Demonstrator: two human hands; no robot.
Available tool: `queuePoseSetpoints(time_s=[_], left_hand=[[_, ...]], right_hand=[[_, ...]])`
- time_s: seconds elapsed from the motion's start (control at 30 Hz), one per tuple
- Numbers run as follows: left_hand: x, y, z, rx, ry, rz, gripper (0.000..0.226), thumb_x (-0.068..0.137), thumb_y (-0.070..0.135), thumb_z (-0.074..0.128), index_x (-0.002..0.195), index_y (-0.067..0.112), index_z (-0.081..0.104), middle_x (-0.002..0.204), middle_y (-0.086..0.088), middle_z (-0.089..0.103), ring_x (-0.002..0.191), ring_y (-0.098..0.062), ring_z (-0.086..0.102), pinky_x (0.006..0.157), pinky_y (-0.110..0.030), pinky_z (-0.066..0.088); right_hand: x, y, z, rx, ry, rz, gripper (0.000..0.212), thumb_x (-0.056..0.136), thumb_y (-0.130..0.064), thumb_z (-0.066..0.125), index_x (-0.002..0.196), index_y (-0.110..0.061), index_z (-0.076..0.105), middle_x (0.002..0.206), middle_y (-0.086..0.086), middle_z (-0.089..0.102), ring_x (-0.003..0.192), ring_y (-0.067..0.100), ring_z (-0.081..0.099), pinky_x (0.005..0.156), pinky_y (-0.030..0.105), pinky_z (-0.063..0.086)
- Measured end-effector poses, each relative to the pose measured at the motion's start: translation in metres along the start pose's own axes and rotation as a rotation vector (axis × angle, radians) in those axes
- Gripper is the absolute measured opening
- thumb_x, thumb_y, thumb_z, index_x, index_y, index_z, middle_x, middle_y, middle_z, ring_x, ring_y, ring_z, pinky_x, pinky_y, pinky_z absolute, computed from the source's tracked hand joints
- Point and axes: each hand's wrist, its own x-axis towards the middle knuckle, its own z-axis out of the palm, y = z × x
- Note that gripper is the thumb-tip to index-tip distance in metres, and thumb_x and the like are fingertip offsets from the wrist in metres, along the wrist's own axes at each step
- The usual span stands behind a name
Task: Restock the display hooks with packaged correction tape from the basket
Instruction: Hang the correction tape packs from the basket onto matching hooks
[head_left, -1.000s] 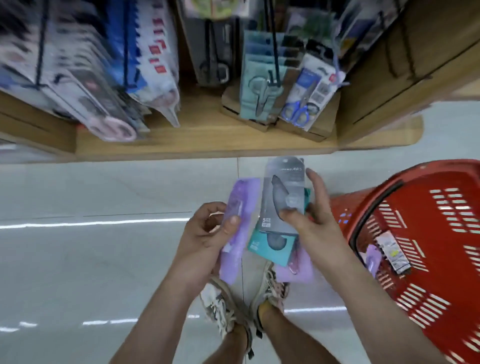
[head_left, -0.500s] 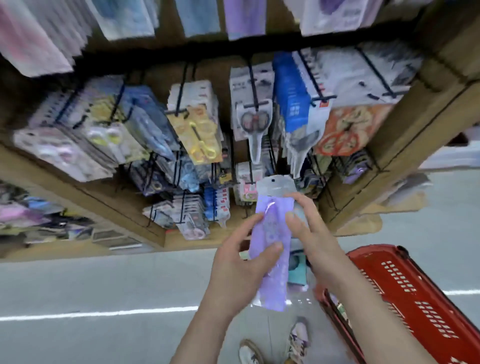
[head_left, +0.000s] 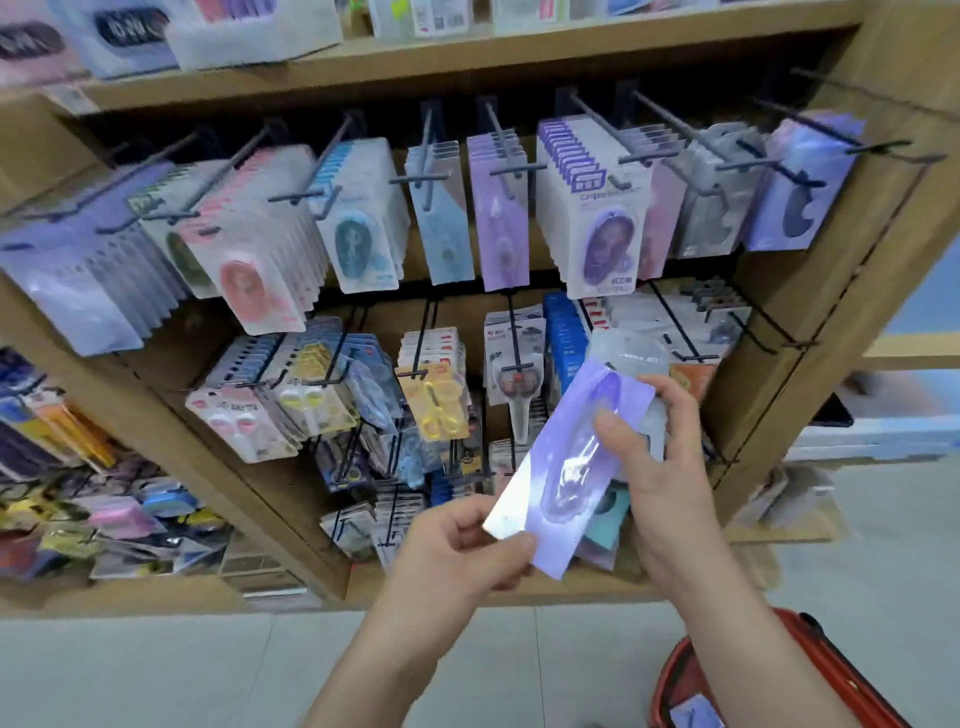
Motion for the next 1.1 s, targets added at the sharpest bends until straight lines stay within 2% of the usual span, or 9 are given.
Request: queuePoseSetpoints(time_s=[0.1, 0.27, 0.37, 0.43, 0.57, 0.77, 0.83, 1.0, 1.1], left_hand=[[0.008, 0.012, 0.010, -0.007, 0.118, 0.109, 0.004, 0.078, 0.014, 0.076, 0.082, 0.015, 0.078, 0.076, -0.007, 0.074, 0.061, -0.013, 0.058, 0.053, -0.017, 0.044], [0.024, 0.040, 0.031, -0.166, 0.351, 0.262, 0.016, 0.097, 0.007, 0.053, 0.096, 0.010, 0.068, 0.079, -0.004, 0.076, 0.066, -0.017, 0.071, 0.058, -0.023, 0.056], [0.039, 0.058, 0.031, -0.182, 0.463, 0.311, 0.008, 0.099, 0.011, 0.051, 0.094, 0.010, 0.057, 0.066, 0.000, 0.070, 0.047, -0.017, 0.066, 0.040, -0.021, 0.050], [0.051, 0.071, 0.023, -0.129, 0.555, 0.379, 0.005, 0.095, 0.011, 0.059, 0.091, 0.008, 0.058, 0.057, 0.001, 0.064, 0.040, -0.013, 0.059, 0.038, -0.019, 0.046], [0.083, 0.101, 0.012, -0.010, 0.561, 0.492, 0.016, 0.092, 0.010, 0.065, 0.079, 0.019, 0.067, 0.056, 0.007, 0.062, 0.045, -0.007, 0.051, 0.045, -0.017, 0.042], [0.143, 0.125, 0.016, 0.187, 0.488, 0.506, 0.017, 0.092, 0.016, 0.067, 0.083, 0.028, 0.074, 0.076, 0.008, 0.065, 0.073, -0.010, 0.057, 0.070, -0.029, 0.050], [0.156, 0.130, 0.019, 0.239, 0.514, 0.543, 0.012, 0.092, 0.017, 0.069, 0.085, 0.026, 0.073, 0.079, 0.008, 0.066, 0.077, -0.009, 0.058, 0.076, -0.028, 0.051], [0.179, 0.138, 0.018, 0.329, 0.621, 0.648, 0.009, 0.090, 0.018, 0.071, 0.084, 0.025, 0.072, 0.072, 0.012, 0.062, 0.066, 0.000, 0.051, 0.066, -0.014, 0.045], [0.184, 0.135, 0.019, 0.399, 0.639, 0.696, 0.006, 0.090, 0.021, 0.071, 0.086, 0.025, 0.069, 0.072, 0.013, 0.060, 0.063, 0.005, 0.049, 0.064, -0.011, 0.042]], right_hand=[[0.009, -0.004, 0.001, 0.054, -0.034, -0.014, 0.053, 0.078, -0.039, 0.080, 0.121, -0.030, 0.049, 0.097, -0.026, 0.063, 0.089, 0.000, 0.062, 0.072, 0.015, 0.050], [0.035, -0.007, -0.009, 0.254, -0.093, 0.055, 0.072, 0.064, -0.057, 0.085, 0.123, -0.035, 0.049, 0.115, -0.006, 0.066, 0.102, 0.017, 0.066, 0.086, 0.042, 0.056], [0.049, -0.010, -0.021, 0.222, -0.134, 0.024, 0.067, 0.058, -0.055, 0.089, 0.113, -0.043, 0.053, 0.114, -0.011, 0.067, 0.103, 0.019, 0.065, 0.092, 0.046, 0.053], [0.056, -0.010, -0.031, 0.121, -0.155, -0.015, 0.059, 0.062, -0.050, 0.089, 0.109, -0.048, 0.053, 0.113, -0.016, 0.064, 0.103, 0.018, 0.065, 0.092, 0.045, 0.054], [0.059, -0.014, -0.047, -0.204, -0.211, -0.114, 0.049, 0.073, -0.034, 0.075, 0.104, -0.061, 0.047, 0.105, -0.039, 0.050, 0.103, 0.002, 0.060, 0.090, 0.039, 0.053], [0.068, -0.015, -0.051, -0.328, -0.321, -0.085, 0.050, 0.071, -0.042, 0.073, 0.110, -0.057, 0.046, 0.109, -0.032, 0.053, 0.104, 0.015, 0.063, 0.089, 0.054, 0.055], [0.070, -0.014, -0.050, -0.364, -0.335, -0.110, 0.049, 0.071, -0.047, 0.072, 0.110, -0.059, 0.045, 0.113, -0.033, 0.051, 0.109, 0.012, 0.061, 0.092, 0.052, 0.053], [0.071, -0.014, -0.047, -0.462, -0.340, -0.226, 0.050, 0.078, -0.045, 0.076, 0.110, -0.064, 0.043, 0.118, -0.038, 0.045, 0.118, -0.005, 0.048, 0.097, 0.026, 0.041], [0.073, -0.014, -0.047, -0.462, -0.343, -0.234, 0.053, 0.079, -0.039, 0.080, 0.110, -0.063, 0.045, 0.119, -0.034, 0.047, 0.117, -0.004, 0.049, 0.095, 0.024, 0.041]])
